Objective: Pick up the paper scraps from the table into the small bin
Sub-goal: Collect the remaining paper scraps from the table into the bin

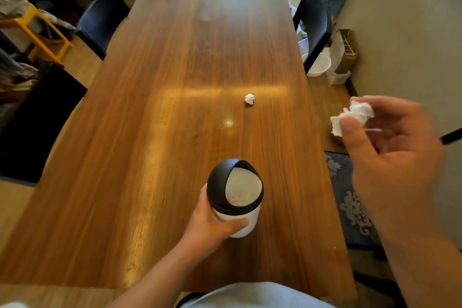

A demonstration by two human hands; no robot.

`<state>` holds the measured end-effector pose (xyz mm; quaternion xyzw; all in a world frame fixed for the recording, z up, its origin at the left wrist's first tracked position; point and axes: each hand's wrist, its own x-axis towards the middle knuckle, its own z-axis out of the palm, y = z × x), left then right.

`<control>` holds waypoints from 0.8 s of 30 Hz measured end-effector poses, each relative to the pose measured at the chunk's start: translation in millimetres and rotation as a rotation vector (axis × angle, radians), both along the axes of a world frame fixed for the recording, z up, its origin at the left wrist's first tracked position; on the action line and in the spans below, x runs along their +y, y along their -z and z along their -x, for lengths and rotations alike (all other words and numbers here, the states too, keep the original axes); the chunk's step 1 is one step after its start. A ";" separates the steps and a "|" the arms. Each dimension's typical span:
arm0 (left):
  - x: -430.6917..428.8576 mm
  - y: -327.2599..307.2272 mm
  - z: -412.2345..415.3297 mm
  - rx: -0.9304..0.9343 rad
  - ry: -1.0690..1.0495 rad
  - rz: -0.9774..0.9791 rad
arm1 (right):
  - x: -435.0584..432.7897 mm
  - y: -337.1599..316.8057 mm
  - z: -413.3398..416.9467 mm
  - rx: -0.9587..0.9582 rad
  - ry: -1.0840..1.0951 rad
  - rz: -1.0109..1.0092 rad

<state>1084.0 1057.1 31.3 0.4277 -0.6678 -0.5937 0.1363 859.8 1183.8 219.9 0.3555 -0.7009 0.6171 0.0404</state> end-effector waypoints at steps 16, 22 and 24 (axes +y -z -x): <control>-64.3 13.8 24.7 0.008 -0.034 0.019 | -62.1 165.2 16.8 -0.075 -0.269 -0.880; -108.6 18.3 50.3 0.029 -0.085 0.014 | -151.7 213.3 85.4 -0.142 -0.238 -1.055; -119.8 19.7 57.9 0.035 -0.094 0.012 | -185.7 223.2 104.1 -0.134 -0.216 -1.085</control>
